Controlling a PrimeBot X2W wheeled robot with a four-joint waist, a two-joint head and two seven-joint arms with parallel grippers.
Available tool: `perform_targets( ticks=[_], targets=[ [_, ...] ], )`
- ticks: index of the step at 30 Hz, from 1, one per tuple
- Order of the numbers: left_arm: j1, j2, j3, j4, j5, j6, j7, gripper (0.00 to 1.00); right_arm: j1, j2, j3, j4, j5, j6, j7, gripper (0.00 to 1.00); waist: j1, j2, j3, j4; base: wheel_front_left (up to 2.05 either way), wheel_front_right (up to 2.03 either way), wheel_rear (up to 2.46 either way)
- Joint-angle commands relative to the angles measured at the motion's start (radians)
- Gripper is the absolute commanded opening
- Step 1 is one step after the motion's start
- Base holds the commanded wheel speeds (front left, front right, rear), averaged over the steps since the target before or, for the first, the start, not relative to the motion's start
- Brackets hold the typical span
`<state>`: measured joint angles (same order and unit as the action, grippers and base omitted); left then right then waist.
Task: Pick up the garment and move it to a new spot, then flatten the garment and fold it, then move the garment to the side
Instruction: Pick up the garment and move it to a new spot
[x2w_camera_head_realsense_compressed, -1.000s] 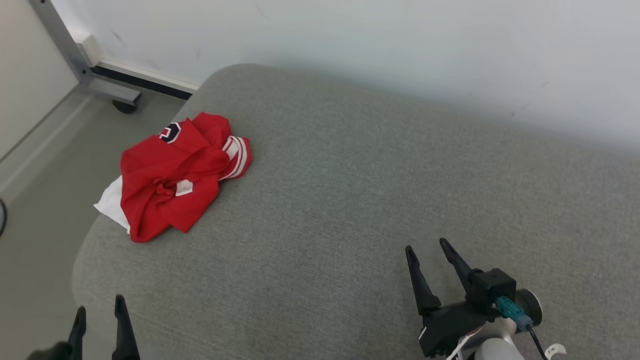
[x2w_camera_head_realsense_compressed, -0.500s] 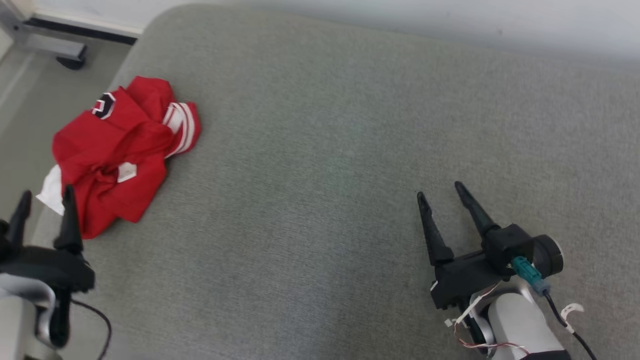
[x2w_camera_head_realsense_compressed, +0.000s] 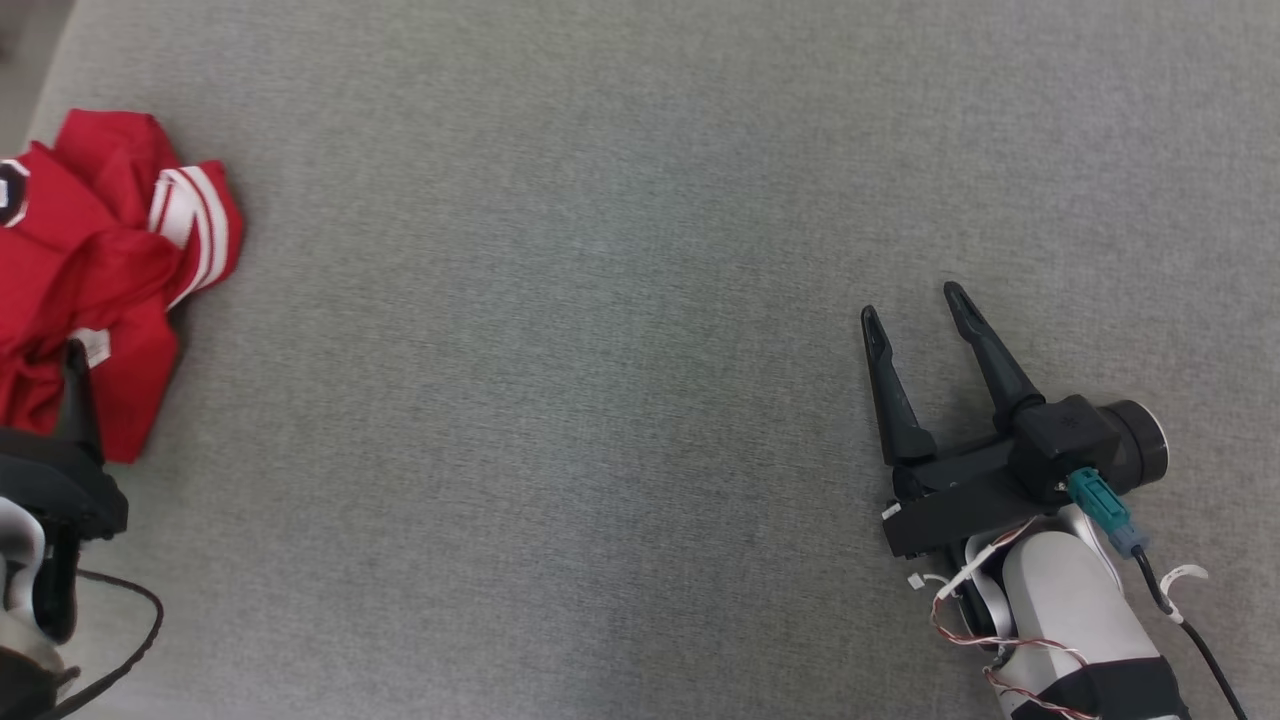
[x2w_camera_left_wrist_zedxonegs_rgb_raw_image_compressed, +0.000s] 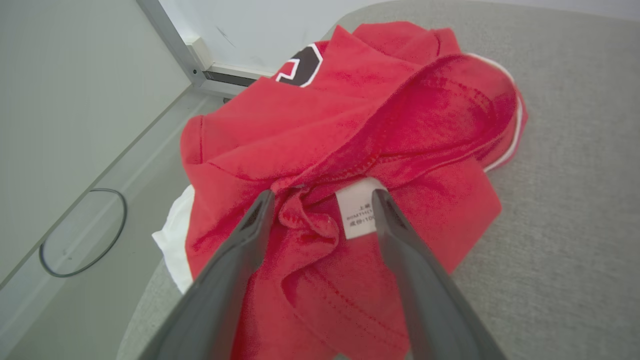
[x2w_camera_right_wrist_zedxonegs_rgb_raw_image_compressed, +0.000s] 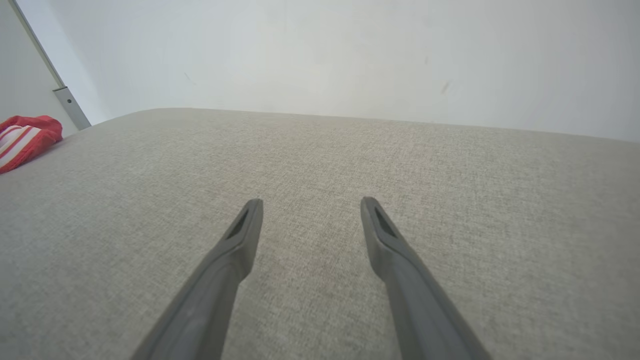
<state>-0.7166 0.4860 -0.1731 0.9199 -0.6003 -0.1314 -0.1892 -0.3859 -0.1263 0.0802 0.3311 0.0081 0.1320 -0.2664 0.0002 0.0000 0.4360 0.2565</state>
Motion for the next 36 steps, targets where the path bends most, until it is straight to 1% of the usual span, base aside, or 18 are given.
perform_targets(
  ticks=[1,3,6,7,8,9,10,13,16,18,23,26,27,30,33,34,36],
  targets=[
    [-0.013,-0.007,-0.002,0.026,0.002,0.008,-0.008,1.0,0.02,-0.013,-0.013,0.029,-0.004,-0.003,0.006,1.0,-0.0002,0.0,0.027,-0.025,0.0,0.0,0.0],
    [-0.027,-0.016,-0.006,0.065,0.008,0.012,-0.017,1.0,0.021,-0.012,-0.014,0.033,-0.008,-0.003,0.007,1.0,-0.0002,0.0,0.028,-0.027,0.0,0.0,0.0],
    [-0.045,-0.024,-0.007,0.107,0.016,0.029,-0.037,1.0,0.021,-0.005,-0.014,0.035,-0.011,-0.003,0.007,1.0,-0.0002,0.0,0.025,-0.027,0.0,0.0,0.0],
    [-0.048,-0.025,-0.01,0.118,0.021,0.035,-0.044,0.85,0.021,-0.002,-0.013,0.036,-0.013,-0.003,0.007,1.0,-0.0002,0.0,0.021,-0.027,0.0,0.0,0.0],
    [-0.052,-0.024,-0.01,0.127,0.026,0.039,-0.051,0.49,0.021,0.0,-0.01,0.038,-0.014,-0.003,0.007,1.0,-0.0002,0.0,0.018,-0.028,0.0,0.0,0.0],
    [-0.057,-0.021,-0.013,0.136,0.032,0.046,-0.057,0.38,0.021,0.003,-0.008,0.039,-0.014,-0.003,0.007,1.0,-0.0002,0.0,0.014,-0.028,0.0,0.0,0.0],
    [-0.062,-0.019,-0.012,0.144,0.033,0.05,-0.061,0.0,0.023,0.006,-0.006,0.04,-0.014,-0.003,0.007,1.0,-0.0002,0.0,0.009,-0.029,0.0,0.0,0.0],
    [-0.071,-0.015,-0.009,0.184,0.033,0.053,-0.068,0.0,0.032,0.018,0.0,0.043,-0.006,-0.003,0.006,1.0,-0.0002,0.0,-0.009,-0.035,0.0,0.0,0.0],
    [-0.088,-0.001,-0.019,0.177,0.048,0.043,-0.075,0.0,0.029,0.025,-0.006,0.045,0.005,-0.003,0.006,1.0,-0.0002,0.0,-0.027,-0.041,0.0,0.0,0.0],
    [-0.104,0.009,-0.035,0.146,0.071,0.031,-0.076,0.0,0.029,0.032,-0.01,0.046,0.011,-0.003,0.005,1.0,-0.0002,0.0,-0.046,-0.045,0.0,0.0,0.0],
    [-0.153,0.04,-0.081,-0.002,0.155,0.012,-0.076,0.0,0.03,0.055,-0.015,0.053,0.03,-0.003,0.002,1.0,-0.0002,0.0,-0.114,-0.066,0.0,0.0,0.0],
    [-0.184,0.033,-0.112,-0.068,0.184,0.009,-0.076,0.0,0.036,0.064,-0.013,0.057,0.04,-0.003,0.002,1.0,-0.0002,0.0,-0.145,-0.079,0.0,0.0,0.0],
    [-0.195,0.028,-0.128,-0.096,0.197,0.005,-0.076,0.0,0.039,0.066,-0.013,0.061,0.046,-0.003,0.002,1.0,-0.0002,0.0,-0.16,-0.087,0.0,0.0,0.0],
    [-0.219,-0.017,-0.18,-0.183,0.22,0.0,-0.076,0.0,0.052,0.073,-0.014,0.074,0.066,-0.003,0.002,1.0,-0.0002,0.0,-0.207,-0.119,0.0,0.0,0.0],
    [-0.227,-0.086,-0.221,-0.27,0.195,0.002,-0.076,0.0,0.065,0.076,-0.015,0.08,0.083,-0.003,0.002,1.0,-0.0002,0.0,-0.245,-0.159,0.0,0.0,0.0],
    [-0.225,-0.119,-0.238,-0.312,0.175,0.002,-0.077,0.0,0.069,0.077,-0.013,0.082,0.096,-0.003,0.002,1.0,-0.0002,0.0,-0.254,-0.173,0.0,0.0,0.0],
    [-0.214,-0.159,-0.284,-0.371,0.147,0.002,-0.076,0.0,0.077,0.076,-0.007,0.082,0.111,-0.003,0.002,1.0,-0.0002,0.0,-0.268,-0.204,0.0,0.0,0.0]
  ],
)
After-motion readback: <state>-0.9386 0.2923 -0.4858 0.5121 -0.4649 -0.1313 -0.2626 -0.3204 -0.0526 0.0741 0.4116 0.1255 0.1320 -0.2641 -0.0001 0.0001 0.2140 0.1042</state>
